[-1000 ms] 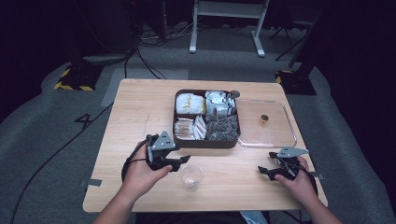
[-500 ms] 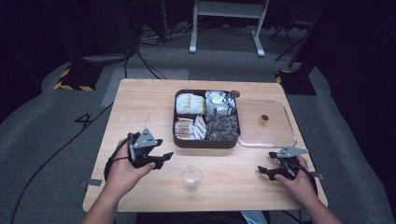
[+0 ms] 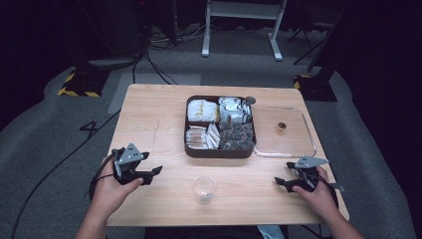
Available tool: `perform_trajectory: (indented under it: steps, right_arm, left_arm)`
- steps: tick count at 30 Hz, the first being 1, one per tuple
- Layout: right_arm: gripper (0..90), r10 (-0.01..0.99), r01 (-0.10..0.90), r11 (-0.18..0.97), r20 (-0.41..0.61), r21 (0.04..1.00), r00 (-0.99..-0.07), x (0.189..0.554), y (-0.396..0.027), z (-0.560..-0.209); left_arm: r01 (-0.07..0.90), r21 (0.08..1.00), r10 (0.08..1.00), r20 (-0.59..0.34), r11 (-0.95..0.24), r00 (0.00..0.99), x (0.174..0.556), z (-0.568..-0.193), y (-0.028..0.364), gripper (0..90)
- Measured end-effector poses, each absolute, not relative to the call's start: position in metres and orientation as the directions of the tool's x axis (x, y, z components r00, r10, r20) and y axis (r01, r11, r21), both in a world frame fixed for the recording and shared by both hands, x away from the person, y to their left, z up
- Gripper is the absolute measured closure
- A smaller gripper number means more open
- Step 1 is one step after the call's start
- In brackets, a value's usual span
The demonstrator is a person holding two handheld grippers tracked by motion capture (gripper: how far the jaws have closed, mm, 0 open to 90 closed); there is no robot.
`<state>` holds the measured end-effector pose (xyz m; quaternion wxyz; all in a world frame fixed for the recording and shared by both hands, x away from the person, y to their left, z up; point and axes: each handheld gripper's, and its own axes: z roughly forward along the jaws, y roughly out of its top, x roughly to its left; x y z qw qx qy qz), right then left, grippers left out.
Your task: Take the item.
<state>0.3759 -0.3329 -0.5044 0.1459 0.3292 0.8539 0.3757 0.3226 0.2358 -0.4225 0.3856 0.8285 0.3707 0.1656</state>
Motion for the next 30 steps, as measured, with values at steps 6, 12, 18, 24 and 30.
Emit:
perform_trajectory:
  steps: [6,12,18,24,30]
  right_arm:
    - [15.7,0.672,0.452,0.501,-0.002,0.738,-0.741,0.376,-0.333,-0.504]
    - [15.7,0.672,0.452,0.501,-0.002,0.738,-0.741,0.376,-0.333,-0.504]
    - [15.7,0.672,0.452,0.501,-0.002,0.738,-0.741,0.376,-0.333,-0.504]
    - [15.7,0.672,0.453,0.501,-0.002,0.738,-0.741,0.376,-0.333,-0.504]
    - [15.7,0.672,0.452,0.501,-0.002,0.738,-0.741,0.376,-0.333,-0.504]
  left_arm:
    - [0.531,0.742,0.767,-0.035,-0.410,0.641,0.321,-0.440,0.247,32.2]
    - [0.580,0.711,0.807,-0.031,-0.397,0.590,0.320,-0.456,0.259,30.6]
    - [0.614,0.662,0.819,-0.002,-0.429,0.574,0.322,-0.467,0.265,29.1]
    - [0.636,0.636,0.822,-0.004,-0.437,0.569,0.323,-0.478,0.266,26.9]
    - [0.626,0.616,0.813,0.041,-0.478,0.580,0.322,-0.490,0.268,25.3]
